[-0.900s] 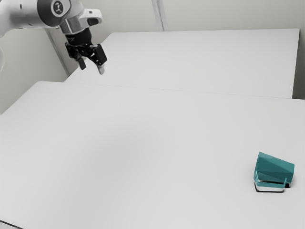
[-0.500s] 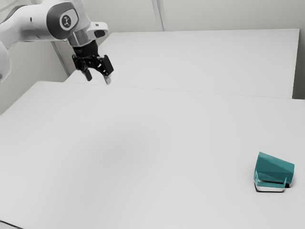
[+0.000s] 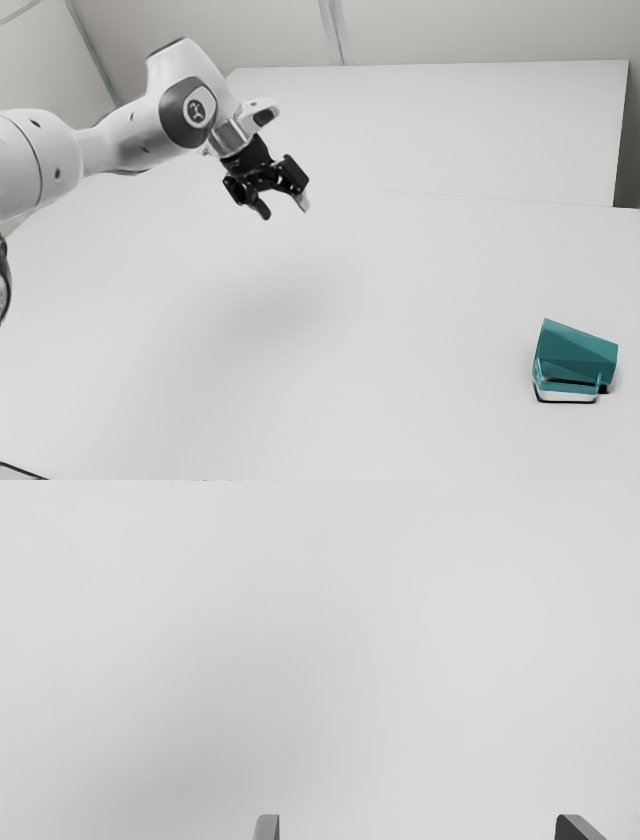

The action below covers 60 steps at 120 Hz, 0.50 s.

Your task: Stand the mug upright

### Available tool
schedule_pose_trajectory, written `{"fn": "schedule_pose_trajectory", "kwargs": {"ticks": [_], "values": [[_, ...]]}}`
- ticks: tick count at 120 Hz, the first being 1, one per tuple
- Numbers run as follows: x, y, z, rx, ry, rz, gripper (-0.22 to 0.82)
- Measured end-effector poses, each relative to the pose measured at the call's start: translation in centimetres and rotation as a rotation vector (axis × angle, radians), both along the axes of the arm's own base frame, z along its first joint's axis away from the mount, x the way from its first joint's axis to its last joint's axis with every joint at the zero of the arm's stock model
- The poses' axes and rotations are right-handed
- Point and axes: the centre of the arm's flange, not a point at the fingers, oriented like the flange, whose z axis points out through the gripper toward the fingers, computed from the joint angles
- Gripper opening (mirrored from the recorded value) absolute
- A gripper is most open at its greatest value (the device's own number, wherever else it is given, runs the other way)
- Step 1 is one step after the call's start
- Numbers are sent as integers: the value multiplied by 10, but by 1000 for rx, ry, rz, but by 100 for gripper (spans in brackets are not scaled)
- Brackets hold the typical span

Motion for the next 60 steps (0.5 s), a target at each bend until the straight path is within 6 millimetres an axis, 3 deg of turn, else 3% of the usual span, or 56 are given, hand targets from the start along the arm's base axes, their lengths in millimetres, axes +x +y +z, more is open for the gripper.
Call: {"fn": "schedule_pose_trajectory", "kwargs": {"ticks": [19, 42, 60], "values": [[7, -34, -31, -129, 25, 4, 60], [2, -97, -56, -191, 40, -80, 60], [14, -126, -82, -221, 44, -107, 60]]}}
